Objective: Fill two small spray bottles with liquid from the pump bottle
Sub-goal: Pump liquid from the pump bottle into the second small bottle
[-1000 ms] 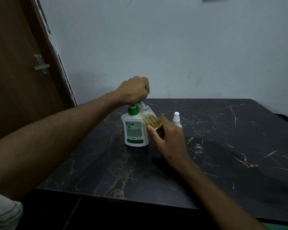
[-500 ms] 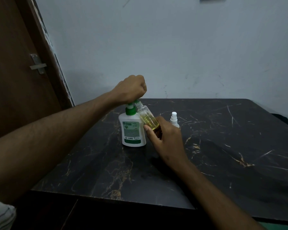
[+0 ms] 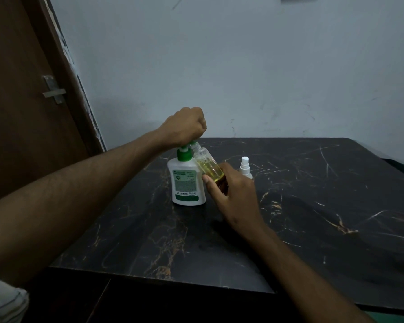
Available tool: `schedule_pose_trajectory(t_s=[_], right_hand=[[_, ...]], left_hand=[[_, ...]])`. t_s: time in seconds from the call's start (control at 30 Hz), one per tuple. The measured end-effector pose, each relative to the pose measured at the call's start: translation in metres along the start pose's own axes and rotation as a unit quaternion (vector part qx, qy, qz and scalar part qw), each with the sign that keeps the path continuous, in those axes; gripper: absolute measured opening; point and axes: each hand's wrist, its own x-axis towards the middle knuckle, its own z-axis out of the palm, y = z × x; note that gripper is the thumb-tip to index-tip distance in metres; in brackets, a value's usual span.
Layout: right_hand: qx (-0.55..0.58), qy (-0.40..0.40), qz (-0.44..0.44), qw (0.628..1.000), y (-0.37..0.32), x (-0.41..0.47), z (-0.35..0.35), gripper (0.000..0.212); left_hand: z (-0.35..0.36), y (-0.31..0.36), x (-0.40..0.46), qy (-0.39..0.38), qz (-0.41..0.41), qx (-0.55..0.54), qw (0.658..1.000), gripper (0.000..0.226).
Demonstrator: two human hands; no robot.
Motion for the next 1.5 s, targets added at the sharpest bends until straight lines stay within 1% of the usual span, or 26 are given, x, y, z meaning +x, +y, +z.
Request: schedule_pose_trajectory(t_s=[0.17, 0.23, 0.33, 0.43, 0.53, 0.63, 0.77, 0.93, 1.03, 1.13, 1.23, 1.33, 1.5], right_hand=[[0.007, -0.005, 0.004, 1.000, -0.002, -0.001, -0.001, 0.036], [0.010, -0.002, 0.002, 1.000, -0.002, -0.001, -0.001, 0.034], [0.003, 0.004, 0.002, 1.000, 0.000, 0.000, 0.001, 0.034], [0.003, 0.008, 0.000, 1.000, -0.001, -0.001, 0.001, 0.034], [0.005, 0.009, -0.003, 1.000, -0.002, -0.001, -0.001, 0.031], [0.006, 0.008, -0.002, 1.000, -0.003, 0.000, -0.001, 0.028], [0.007, 0.004, -0.003, 1.000, -0.002, 0.000, 0.000, 0.029], [0.007, 0.000, 0.001, 1.000, -0.002, -0.001, -0.001, 0.032], [0.011, 0.001, 0.002, 1.000, -0.002, 0.000, -0.001, 0.032], [0.018, 0.006, 0.000, 1.000, -0.002, 0.001, -0.001, 0.030], [0.024, 0.014, 0.000, 1.000, -0.002, 0.001, -0.001, 0.030], [0.036, 0.026, -0.004, 0.999, -0.004, 0.001, -0.003, 0.029], [0.049, 0.033, -0.004, 0.998, -0.004, -0.001, -0.006, 0.025]], left_hand=[[-0.004, 0.002, -0.001, 0.001, 0.005, 0.001, 1.000, 0.009], [-0.005, 0.003, -0.001, 0.001, 0.009, 0.007, 1.000, 0.011], [-0.001, 0.001, -0.001, -0.003, -0.007, 0.007, 1.000, 0.019], [-0.001, 0.003, -0.002, -0.003, -0.011, 0.012, 1.000, 0.017], [-0.005, 0.003, 0.000, 0.006, -0.010, 0.021, 1.000, 0.028], [-0.006, 0.003, 0.001, 0.016, -0.010, 0.021, 1.000, 0.028], [0.001, 0.001, -0.002, 0.008, -0.019, 0.008, 1.000, 0.032], [-0.007, 0.004, -0.001, 0.000, -0.004, 0.024, 1.000, 0.019], [-0.012, 0.006, 0.001, -0.010, -0.007, 0.032, 0.999, 0.018], [-0.015, 0.007, 0.003, -0.017, -0.005, 0.041, 0.999, 0.001], [-0.018, 0.010, 0.005, -0.022, -0.008, 0.043, 0.999, 0.013], [-0.018, 0.010, 0.007, -0.016, -0.021, 0.040, 0.999, 0.014], [-0.020, 0.007, 0.007, -0.007, -0.035, 0.027, 0.999, 0.023]])
